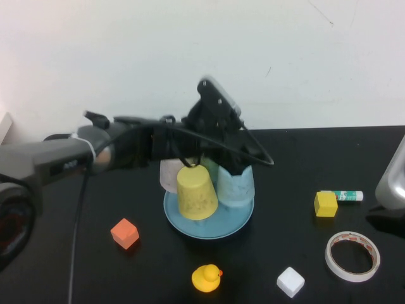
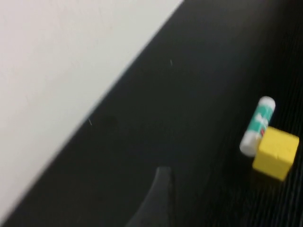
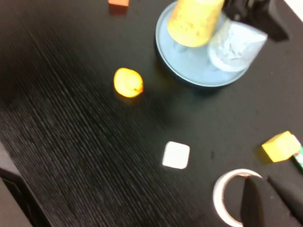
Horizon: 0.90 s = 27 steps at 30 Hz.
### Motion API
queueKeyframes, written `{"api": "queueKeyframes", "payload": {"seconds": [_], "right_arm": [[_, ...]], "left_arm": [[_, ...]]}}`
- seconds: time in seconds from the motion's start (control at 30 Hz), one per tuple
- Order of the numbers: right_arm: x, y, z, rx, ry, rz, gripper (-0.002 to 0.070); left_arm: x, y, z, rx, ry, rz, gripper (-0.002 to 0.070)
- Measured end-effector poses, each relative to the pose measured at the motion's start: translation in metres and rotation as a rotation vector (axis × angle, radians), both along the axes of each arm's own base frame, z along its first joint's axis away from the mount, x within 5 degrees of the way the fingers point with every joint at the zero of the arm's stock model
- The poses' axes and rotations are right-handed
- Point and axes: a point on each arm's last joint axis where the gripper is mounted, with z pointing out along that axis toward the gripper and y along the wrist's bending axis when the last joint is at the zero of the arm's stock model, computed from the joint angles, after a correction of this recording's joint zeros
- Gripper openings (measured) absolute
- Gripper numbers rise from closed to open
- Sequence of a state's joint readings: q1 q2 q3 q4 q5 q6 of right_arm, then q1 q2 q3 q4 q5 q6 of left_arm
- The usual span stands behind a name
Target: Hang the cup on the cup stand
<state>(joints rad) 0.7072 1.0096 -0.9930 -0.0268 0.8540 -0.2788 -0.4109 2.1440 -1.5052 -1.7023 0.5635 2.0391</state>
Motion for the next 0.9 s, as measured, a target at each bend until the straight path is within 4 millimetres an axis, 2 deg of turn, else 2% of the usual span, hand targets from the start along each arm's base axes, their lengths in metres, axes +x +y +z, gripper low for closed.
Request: {"api": "queueKeyframes", "payload": {"seconds": [0.1,0.17,0.33,0.37,0.43,0.57,0.7,0.77,0.9], "right_arm": [[0.0,-0.001,0.0,-0.021,-0.01,0.006,0.0],[-0.001,-0.003,0.0,-0.035,-0.013,0.012,0.0],[-0.006,-0.015,0.003,-0.112,-0.059,0.017,0.0],[-0.009,-0.02,0.004,-0.127,-0.079,0.013,0.0],[-0.014,-0.028,0.003,-0.149,-0.111,0.006,0.0],[-0.031,-0.047,-0.003,-0.143,-0.161,-0.022,0.0],[-0.048,-0.061,-0.016,-0.088,-0.209,-0.039,0.0],[-0.057,-0.069,-0.024,-0.046,-0.24,-0.05,0.0],[-0.073,-0.082,-0.044,0.006,-0.28,-0.057,0.0]], "left_arm": [[-0.003,0.003,0.027,-0.008,-0.062,0.017,0.0637],[-0.005,0.008,0.051,-0.011,-0.105,0.067,0.0554],[-0.014,0.033,0.119,-0.008,-0.211,0.295,0.0211],[-0.02,0.041,0.139,-0.01,-0.25,0.349,0.0127],[-0.034,0.053,0.168,-0.019,-0.308,0.409,0.0059],[-0.078,0.076,0.219,-0.073,-0.412,0.448,0.0011],[-0.13,0.098,0.249,-0.122,-0.483,0.444,0.0002],[-0.156,0.109,0.253,-0.135,-0.5,0.445,0.0001],[-0.2,0.129,0.24,-0.116,-0.513,0.453,0.0]]}}
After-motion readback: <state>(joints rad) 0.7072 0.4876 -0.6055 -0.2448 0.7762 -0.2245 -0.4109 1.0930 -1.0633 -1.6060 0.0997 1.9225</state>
